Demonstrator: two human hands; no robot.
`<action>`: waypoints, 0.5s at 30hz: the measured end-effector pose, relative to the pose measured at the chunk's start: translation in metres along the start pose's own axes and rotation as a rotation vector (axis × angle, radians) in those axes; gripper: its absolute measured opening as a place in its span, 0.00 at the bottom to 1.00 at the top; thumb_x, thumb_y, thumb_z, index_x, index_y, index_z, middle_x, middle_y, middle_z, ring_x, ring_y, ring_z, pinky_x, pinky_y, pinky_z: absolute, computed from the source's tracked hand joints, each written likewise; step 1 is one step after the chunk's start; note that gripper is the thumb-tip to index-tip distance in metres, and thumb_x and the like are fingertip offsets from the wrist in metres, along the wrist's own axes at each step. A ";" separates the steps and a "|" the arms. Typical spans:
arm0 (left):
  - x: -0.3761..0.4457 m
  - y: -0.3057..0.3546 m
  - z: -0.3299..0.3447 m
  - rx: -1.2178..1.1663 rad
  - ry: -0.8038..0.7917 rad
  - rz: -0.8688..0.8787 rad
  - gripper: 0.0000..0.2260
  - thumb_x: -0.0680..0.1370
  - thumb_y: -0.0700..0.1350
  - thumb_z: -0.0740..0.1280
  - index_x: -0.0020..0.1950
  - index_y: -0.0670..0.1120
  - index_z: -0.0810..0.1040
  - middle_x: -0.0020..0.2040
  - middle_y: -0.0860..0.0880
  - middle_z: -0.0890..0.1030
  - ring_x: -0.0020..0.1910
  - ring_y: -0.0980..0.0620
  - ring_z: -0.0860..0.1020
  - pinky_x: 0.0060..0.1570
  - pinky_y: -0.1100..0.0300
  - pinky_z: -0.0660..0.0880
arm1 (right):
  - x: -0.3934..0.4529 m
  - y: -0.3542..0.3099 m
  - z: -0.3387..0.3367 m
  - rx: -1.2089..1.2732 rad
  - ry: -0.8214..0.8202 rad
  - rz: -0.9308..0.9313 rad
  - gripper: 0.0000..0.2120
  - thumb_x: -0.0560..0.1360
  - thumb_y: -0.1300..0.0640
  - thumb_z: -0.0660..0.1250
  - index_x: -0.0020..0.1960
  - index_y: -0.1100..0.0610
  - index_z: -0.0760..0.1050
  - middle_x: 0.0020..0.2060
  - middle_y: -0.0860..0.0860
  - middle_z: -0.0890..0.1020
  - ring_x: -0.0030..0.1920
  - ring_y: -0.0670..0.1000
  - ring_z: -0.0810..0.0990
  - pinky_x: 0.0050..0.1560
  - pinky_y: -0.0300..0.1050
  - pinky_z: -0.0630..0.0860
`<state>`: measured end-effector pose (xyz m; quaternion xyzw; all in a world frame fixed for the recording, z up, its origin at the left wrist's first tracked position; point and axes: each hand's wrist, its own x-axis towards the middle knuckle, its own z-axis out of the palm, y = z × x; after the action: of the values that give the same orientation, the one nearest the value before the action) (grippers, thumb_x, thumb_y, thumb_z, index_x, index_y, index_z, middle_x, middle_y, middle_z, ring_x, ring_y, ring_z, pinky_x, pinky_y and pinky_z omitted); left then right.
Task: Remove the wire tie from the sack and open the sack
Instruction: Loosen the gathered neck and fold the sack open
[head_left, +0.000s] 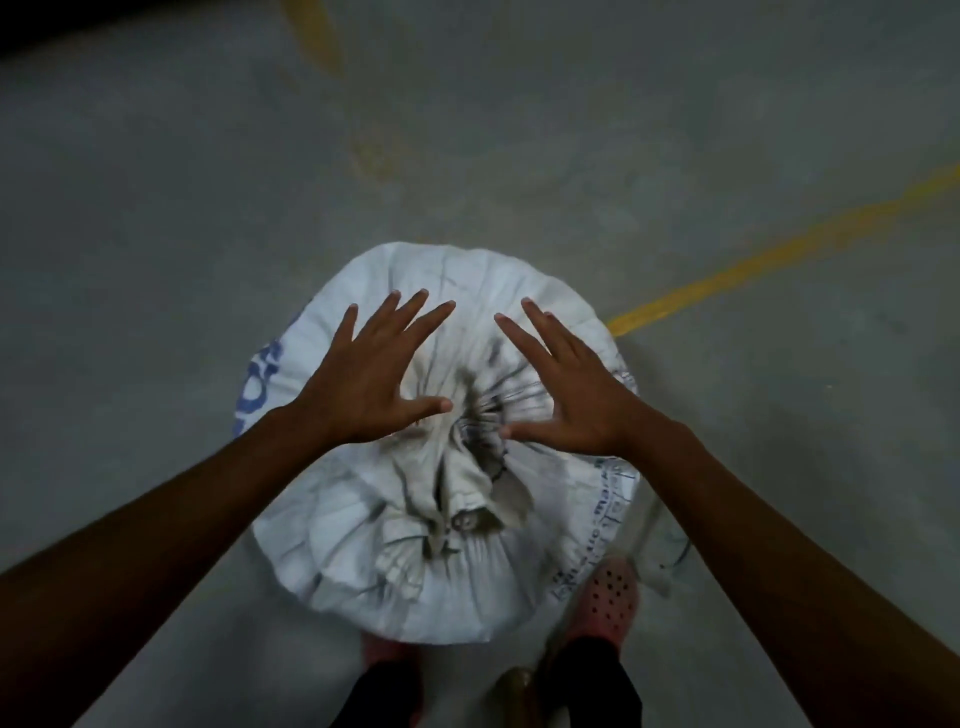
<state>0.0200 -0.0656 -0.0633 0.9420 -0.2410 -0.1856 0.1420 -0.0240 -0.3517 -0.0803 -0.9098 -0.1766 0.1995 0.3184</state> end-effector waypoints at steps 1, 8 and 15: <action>-0.012 -0.009 0.003 -0.032 0.003 -0.021 0.48 0.70 0.78 0.58 0.86 0.63 0.46 0.88 0.52 0.50 0.87 0.46 0.47 0.82 0.35 0.45 | 0.001 -0.010 0.009 -0.005 -0.033 -0.011 0.56 0.70 0.26 0.70 0.84 0.38 0.40 0.85 0.46 0.39 0.85 0.56 0.40 0.82 0.67 0.50; -0.074 -0.054 0.035 -0.269 -0.029 -0.094 0.47 0.69 0.81 0.58 0.84 0.66 0.51 0.86 0.57 0.60 0.86 0.51 0.53 0.84 0.40 0.46 | -0.005 -0.046 0.063 -0.049 -0.150 -0.005 0.59 0.64 0.22 0.71 0.84 0.38 0.43 0.85 0.45 0.48 0.85 0.52 0.45 0.82 0.63 0.54; -0.095 -0.065 0.060 -0.426 -0.014 -0.038 0.30 0.65 0.80 0.65 0.61 0.66 0.79 0.74 0.62 0.77 0.81 0.56 0.66 0.82 0.42 0.48 | -0.012 -0.060 0.095 -0.170 -0.121 -0.069 0.51 0.60 0.17 0.67 0.76 0.43 0.67 0.81 0.47 0.64 0.83 0.54 0.58 0.78 0.61 0.61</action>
<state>-0.0565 0.0271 -0.1133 0.8937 -0.1795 -0.2414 0.3327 -0.0909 -0.2648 -0.1068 -0.9131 -0.2430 0.2274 0.2354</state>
